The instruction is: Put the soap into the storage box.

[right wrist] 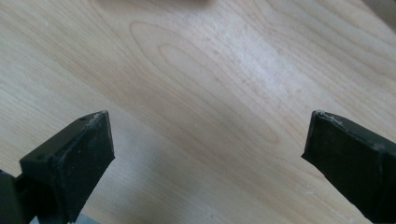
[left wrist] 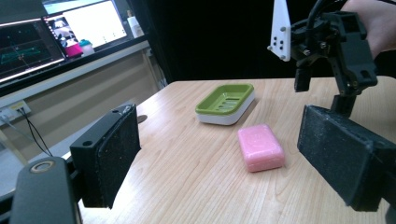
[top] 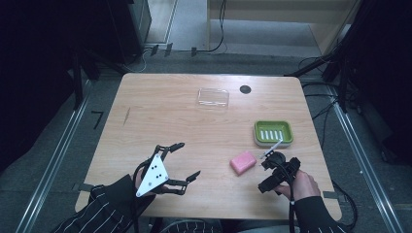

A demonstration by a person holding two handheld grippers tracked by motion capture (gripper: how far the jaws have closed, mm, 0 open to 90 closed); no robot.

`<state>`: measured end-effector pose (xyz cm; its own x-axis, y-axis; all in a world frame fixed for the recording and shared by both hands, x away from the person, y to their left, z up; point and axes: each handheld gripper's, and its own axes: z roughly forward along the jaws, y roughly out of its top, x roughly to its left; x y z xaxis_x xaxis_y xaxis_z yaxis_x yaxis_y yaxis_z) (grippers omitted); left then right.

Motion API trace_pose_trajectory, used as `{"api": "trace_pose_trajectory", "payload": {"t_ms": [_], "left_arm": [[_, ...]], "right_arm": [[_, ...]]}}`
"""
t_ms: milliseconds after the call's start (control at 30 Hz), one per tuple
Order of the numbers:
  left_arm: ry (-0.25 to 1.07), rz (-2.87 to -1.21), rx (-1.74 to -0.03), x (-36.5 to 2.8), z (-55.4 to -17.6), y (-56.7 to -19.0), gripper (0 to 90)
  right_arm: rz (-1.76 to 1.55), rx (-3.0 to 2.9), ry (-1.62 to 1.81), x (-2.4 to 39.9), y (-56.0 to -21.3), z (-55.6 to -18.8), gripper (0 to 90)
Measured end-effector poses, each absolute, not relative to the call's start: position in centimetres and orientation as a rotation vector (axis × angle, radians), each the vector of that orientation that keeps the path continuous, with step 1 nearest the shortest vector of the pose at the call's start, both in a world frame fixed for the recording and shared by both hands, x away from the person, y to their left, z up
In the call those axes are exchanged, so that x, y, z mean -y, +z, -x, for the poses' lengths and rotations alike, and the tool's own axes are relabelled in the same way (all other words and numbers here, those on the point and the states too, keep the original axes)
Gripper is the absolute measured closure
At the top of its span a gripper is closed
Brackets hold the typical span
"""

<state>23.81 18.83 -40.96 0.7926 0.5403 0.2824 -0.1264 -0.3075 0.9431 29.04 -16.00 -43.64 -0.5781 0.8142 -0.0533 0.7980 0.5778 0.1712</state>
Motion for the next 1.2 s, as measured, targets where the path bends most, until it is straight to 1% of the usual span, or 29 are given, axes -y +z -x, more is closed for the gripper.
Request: {"api": "trace_pose_trajectory", "payload": {"t_ms": [667,1200], "left_arm": [[0.68,-1.763,-0.322,-18.9,-23.8,-41.0,13.5],[0.679,-1.76,-0.325,-18.9,-23.9,-41.0,13.6]], "right_arm": [[-1.365,-2.715,0.301,13.4,-43.3,-31.5,1.6],[-1.36,-2.751,0.339,10.8,-44.0,-33.6,1.1]]}}
